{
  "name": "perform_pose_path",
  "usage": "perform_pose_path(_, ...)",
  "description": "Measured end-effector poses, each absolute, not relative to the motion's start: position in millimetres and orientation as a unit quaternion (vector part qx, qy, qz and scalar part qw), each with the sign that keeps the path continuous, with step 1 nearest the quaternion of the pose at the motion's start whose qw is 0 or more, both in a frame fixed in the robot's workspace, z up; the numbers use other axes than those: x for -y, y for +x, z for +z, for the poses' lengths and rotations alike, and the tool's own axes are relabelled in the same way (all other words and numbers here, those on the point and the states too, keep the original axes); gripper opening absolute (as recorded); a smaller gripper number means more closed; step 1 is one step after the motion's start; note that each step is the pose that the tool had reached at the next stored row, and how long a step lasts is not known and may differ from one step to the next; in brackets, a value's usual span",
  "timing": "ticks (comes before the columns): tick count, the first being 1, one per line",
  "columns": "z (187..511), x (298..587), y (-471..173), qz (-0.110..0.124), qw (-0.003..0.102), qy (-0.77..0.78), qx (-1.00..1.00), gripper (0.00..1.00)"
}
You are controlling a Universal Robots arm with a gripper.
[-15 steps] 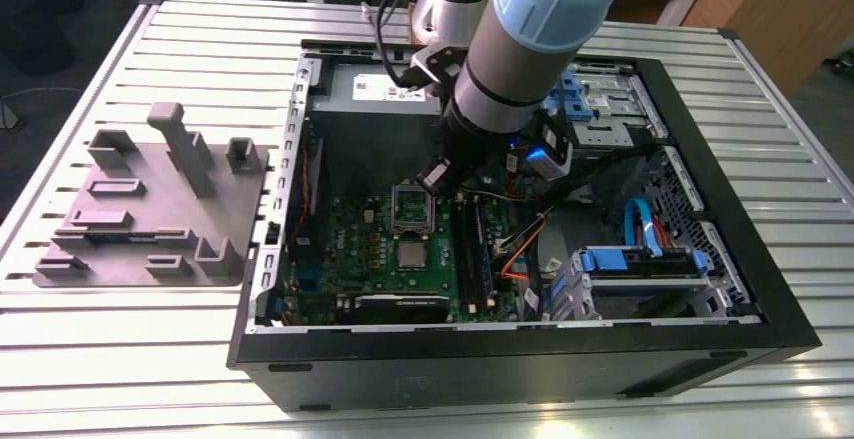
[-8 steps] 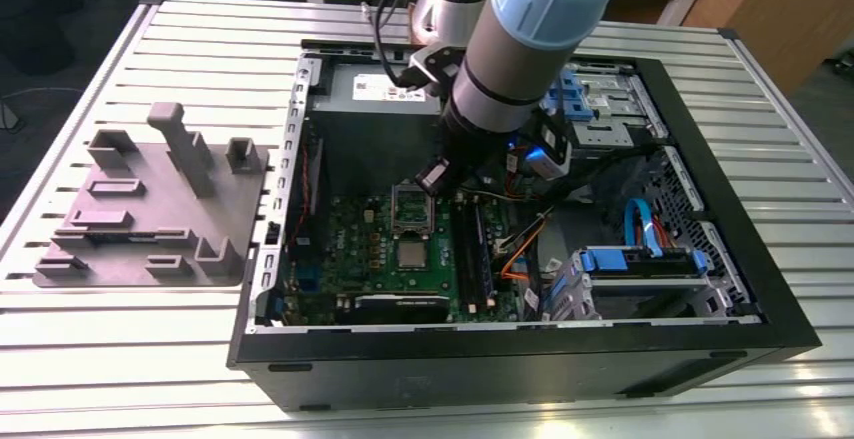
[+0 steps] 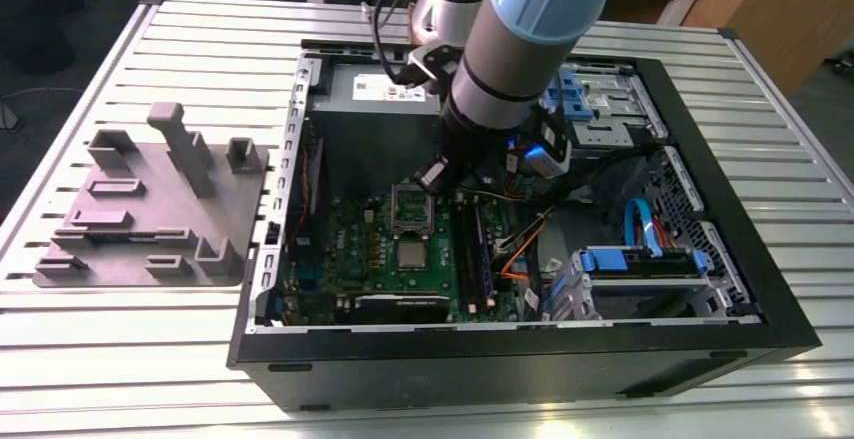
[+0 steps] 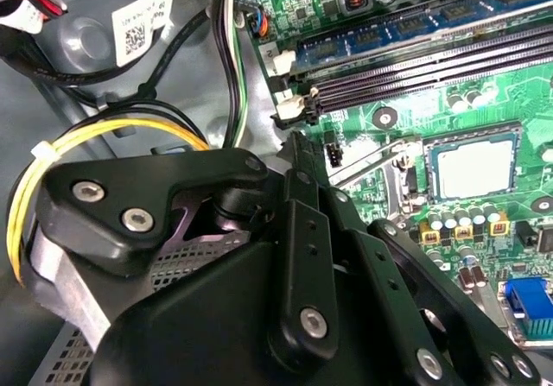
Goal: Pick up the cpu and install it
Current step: 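Close the cpu cover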
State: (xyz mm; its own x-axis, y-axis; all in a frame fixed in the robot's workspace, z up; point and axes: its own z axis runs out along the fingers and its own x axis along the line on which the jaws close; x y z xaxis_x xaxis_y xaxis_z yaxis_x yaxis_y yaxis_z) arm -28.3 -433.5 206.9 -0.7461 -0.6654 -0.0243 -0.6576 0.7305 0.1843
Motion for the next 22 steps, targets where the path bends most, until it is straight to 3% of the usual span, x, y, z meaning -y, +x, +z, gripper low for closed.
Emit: perform_pose_path(22,217.4,432.9,-29.2,-0.064,0.032,0.355,0.932,0.1)
